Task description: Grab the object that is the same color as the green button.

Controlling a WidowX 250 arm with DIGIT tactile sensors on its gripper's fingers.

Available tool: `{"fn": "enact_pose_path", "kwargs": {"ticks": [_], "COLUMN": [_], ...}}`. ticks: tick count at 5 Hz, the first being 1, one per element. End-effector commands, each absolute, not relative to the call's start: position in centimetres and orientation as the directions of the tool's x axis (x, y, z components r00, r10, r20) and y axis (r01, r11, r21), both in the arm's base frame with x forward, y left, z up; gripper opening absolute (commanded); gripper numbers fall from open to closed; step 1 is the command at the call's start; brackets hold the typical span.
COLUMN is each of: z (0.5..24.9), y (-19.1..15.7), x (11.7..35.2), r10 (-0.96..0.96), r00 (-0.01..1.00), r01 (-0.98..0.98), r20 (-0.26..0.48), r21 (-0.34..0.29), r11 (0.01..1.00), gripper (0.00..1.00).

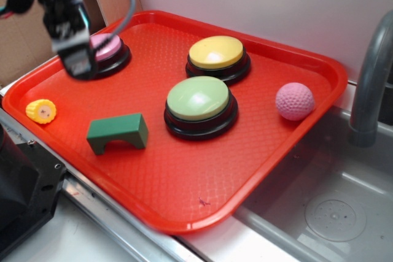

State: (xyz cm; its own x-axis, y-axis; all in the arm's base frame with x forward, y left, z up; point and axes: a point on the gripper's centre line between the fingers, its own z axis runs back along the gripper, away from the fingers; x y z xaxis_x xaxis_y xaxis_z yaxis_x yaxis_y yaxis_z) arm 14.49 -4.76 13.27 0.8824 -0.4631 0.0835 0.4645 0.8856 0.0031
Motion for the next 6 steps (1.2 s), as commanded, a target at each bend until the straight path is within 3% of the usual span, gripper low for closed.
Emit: {"fn": "enact_pose_path", "kwargs": {"ticks": [1,3,4,6], "z": [11.7,11.7,7.3,2.0], "y": [-3.2,-3.2,-2.5,-3.6], "x": [13.8,13.8,13.4,14.5], "r10": [-0.468,-0.468,-0.504,-0.579], "r00": [0.875,0.875,0.861,0.815], "r01": [0.469,0.469,0.504,0.578], "r20": [0.123,0.123,0.069,0.032], "r21": [0.016,0.016,0.009,0.042], "r11": [0.883,0.883,0.864,0.815], "gripper": [1.00,1.00,1.00,1.00]}}
